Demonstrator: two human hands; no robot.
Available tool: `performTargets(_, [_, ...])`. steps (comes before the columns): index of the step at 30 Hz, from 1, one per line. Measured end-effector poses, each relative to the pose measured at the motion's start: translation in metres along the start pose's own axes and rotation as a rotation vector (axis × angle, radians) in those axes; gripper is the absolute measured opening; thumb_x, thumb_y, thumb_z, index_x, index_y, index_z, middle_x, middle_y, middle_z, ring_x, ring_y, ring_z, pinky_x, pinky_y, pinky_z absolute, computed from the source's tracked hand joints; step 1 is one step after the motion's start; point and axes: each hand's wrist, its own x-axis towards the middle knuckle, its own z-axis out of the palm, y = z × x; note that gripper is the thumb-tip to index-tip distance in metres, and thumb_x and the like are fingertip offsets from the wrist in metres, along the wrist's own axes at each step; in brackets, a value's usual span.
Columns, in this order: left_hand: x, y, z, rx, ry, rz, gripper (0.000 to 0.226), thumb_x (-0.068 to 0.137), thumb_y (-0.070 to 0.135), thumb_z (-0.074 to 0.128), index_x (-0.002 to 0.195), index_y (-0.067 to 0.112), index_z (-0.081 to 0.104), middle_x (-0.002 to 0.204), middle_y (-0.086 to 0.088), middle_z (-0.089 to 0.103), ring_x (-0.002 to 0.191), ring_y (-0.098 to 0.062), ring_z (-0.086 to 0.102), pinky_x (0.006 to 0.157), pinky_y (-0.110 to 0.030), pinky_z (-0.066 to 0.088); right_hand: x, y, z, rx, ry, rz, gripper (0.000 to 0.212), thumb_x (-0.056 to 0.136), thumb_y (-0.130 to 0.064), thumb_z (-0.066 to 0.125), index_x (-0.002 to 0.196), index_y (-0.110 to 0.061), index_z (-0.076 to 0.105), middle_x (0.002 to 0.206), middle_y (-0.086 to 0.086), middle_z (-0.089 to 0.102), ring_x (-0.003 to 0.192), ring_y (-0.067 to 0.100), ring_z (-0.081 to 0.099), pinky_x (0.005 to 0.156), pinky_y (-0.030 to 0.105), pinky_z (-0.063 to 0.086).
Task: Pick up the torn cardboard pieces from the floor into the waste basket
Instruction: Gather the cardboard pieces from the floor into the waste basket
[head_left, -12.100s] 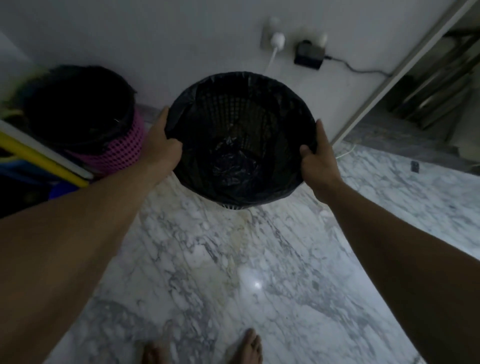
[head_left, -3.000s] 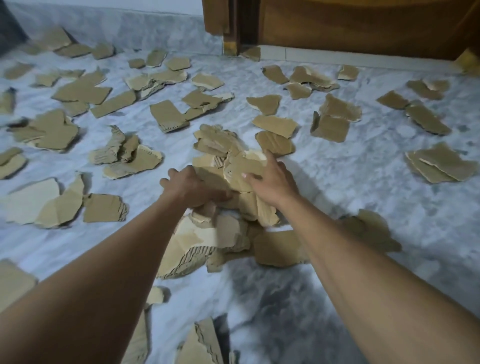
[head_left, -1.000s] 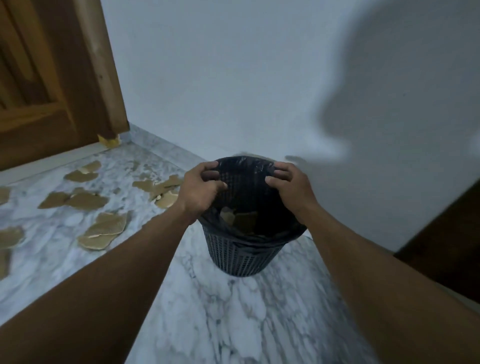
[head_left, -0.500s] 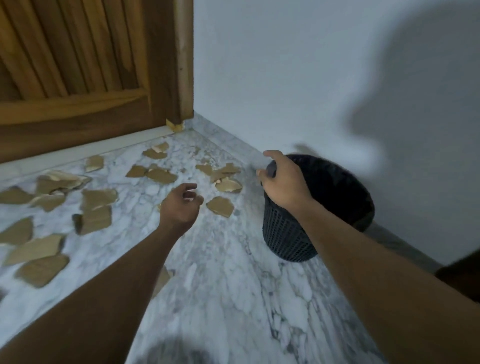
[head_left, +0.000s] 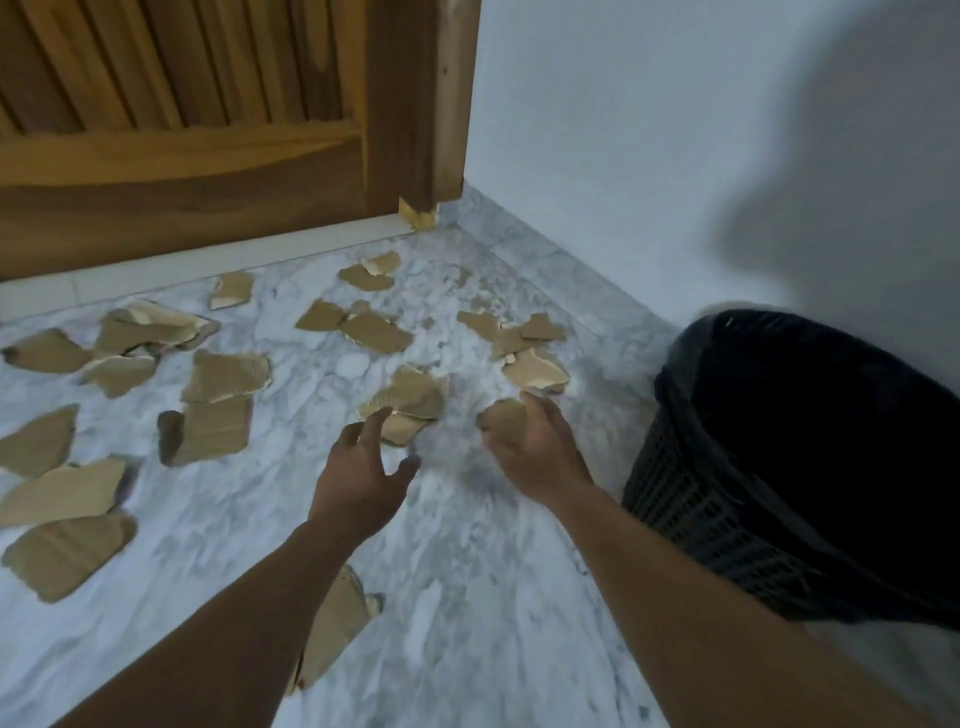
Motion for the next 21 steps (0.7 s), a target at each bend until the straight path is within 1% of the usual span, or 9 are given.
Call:
performTargets(3, [0.048,-0.003,0.028,0.032,0.009,0.054,0.075,0.089,0.050,0.064,0.153,0.031,0.029,0.149,-0.008,0.040,0.135,-0.032,0.043,0.106,-0.048,0.043,0.045,0.020,0.016,-0.126,-0.052,0.113,0.099,0.088,-0.071,0.055,0.161,-0.025,0.007,0.168,0.011,0.007,0.154,0.035,0.011,0.120,0.061,0.019])
performTargets(4, [0.066,-0.004,0.037,0.055,0.019,0.073,0.078,0.089,0.052,0.063,0.154,0.030,0.026,0.151,-0.009,0.037,0.140,-0.033,0.037,0.112,-0.052,0.037,0.058,0.025,0.021,-0.177,-0.070,0.150,0.105,0.088,-0.076,0.050,0.162,-0.024,-0.003,0.170,0.012,-0.004,0.156,0.035,0.000,0.121,0.062,0.010])
performTargets(6, [0.104,-0.004,0.052,0.133,0.049,0.100,0.086,0.090,0.061,0.057,0.158,0.029,0.015,0.159,-0.011,0.026,0.152,-0.033,0.014,0.122,-0.056,0.017,0.080,0.030,0.032,-0.235,-0.041,0.178,0.108,0.085,-0.086,0.036,0.160,-0.027,-0.015,0.168,0.013,-0.018,0.155,0.037,-0.016,0.118,0.067,-0.004])
performTargets(7, [0.122,-0.004,0.057,0.194,0.063,0.121,0.091,0.089,0.067,0.052,0.159,0.029,0.008,0.163,-0.011,0.019,0.155,-0.031,0.003,0.123,-0.057,0.008,0.093,0.035,0.044,-0.264,-0.005,0.168,0.106,0.085,-0.088,0.027,0.159,-0.028,-0.019,0.167,0.013,-0.023,0.153,0.037,-0.021,0.116,0.070,-0.008])
performTargets(9, [0.157,-0.007,0.067,0.341,0.091,0.193,0.101,0.085,0.078,0.045,0.159,0.029,-0.002,0.166,-0.012,0.009,0.154,-0.033,-0.010,0.122,-0.061,-0.002,0.116,0.040,0.063,-0.375,0.048,0.115,0.101,0.083,-0.091,0.013,0.157,-0.033,-0.024,0.165,0.011,-0.030,0.151,0.038,-0.028,0.113,0.074,-0.013])
performTargets(12, [0.201,-0.021,0.072,0.511,0.080,0.238,0.117,0.070,0.095,0.034,0.157,0.032,-0.013,0.167,-0.017,-0.003,0.152,-0.036,-0.019,0.118,-0.066,-0.005,0.150,0.048,0.080,-0.439,0.074,0.088,0.103,0.077,-0.096,0.006,0.158,-0.037,-0.019,0.166,0.011,-0.027,0.152,0.037,-0.025,0.111,0.074,-0.015])
performTargets(15, [0.237,-0.030,0.071,0.557,0.017,0.217,0.133,0.053,0.106,0.029,0.153,0.038,-0.026,0.166,-0.013,-0.017,0.150,-0.038,-0.025,0.114,-0.072,-0.008,0.186,0.056,0.074,-0.457,0.123,0.103,0.111,0.069,-0.102,0.007,0.159,-0.041,-0.014,0.168,0.011,-0.022,0.153,0.038,-0.021,0.112,0.075,-0.010])
performTargets(18, [0.266,-0.030,0.061,0.563,-0.031,0.235,0.143,0.037,0.110,0.029,0.147,0.045,-0.034,0.163,-0.010,-0.029,0.146,-0.042,-0.033,0.109,-0.077,-0.011,0.218,0.057,0.062,-0.519,0.096,0.105,0.115,0.065,-0.105,0.010,0.157,-0.042,-0.021,0.168,0.013,-0.021,0.152,0.041,-0.023,0.112,0.076,-0.009])
performTargets(21, [0.303,-0.027,0.048,0.642,-0.069,0.207,0.146,0.030,0.111,0.027,0.144,0.047,-0.037,0.161,-0.009,-0.035,0.141,-0.045,-0.038,0.105,-0.080,-0.012,0.246,0.058,0.053,-0.547,0.089,0.059,0.118,0.062,-0.107,0.015,0.157,-0.045,-0.018,0.169,0.011,-0.018,0.152,0.041,-0.023,0.110,0.078,-0.009])
